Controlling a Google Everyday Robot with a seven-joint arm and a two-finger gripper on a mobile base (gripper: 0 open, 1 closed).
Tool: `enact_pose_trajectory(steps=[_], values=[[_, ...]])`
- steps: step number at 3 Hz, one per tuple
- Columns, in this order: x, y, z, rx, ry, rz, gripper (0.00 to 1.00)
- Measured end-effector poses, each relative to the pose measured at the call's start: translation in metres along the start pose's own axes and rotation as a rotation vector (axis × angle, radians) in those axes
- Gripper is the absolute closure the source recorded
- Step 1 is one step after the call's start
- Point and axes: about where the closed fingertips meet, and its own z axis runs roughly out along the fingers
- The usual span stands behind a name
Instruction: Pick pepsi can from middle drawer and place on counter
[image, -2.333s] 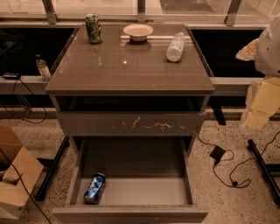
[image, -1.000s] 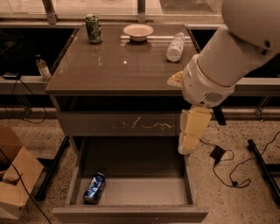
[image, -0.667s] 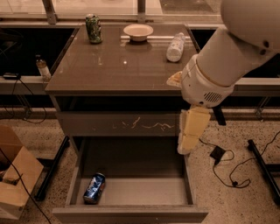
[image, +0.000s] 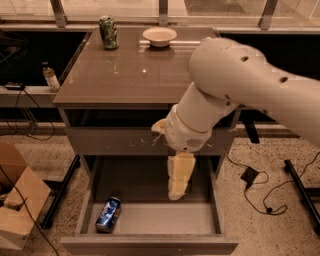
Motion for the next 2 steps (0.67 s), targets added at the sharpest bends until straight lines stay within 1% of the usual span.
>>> enact_pose_trajectory(steps=[1,2], values=[[-0.021,-0.007,0.075,-0.08,-0.083,-0.1,0.0],[-0.035,-0.023,0.14,-0.141,-0.218,-0.129,0.0]])
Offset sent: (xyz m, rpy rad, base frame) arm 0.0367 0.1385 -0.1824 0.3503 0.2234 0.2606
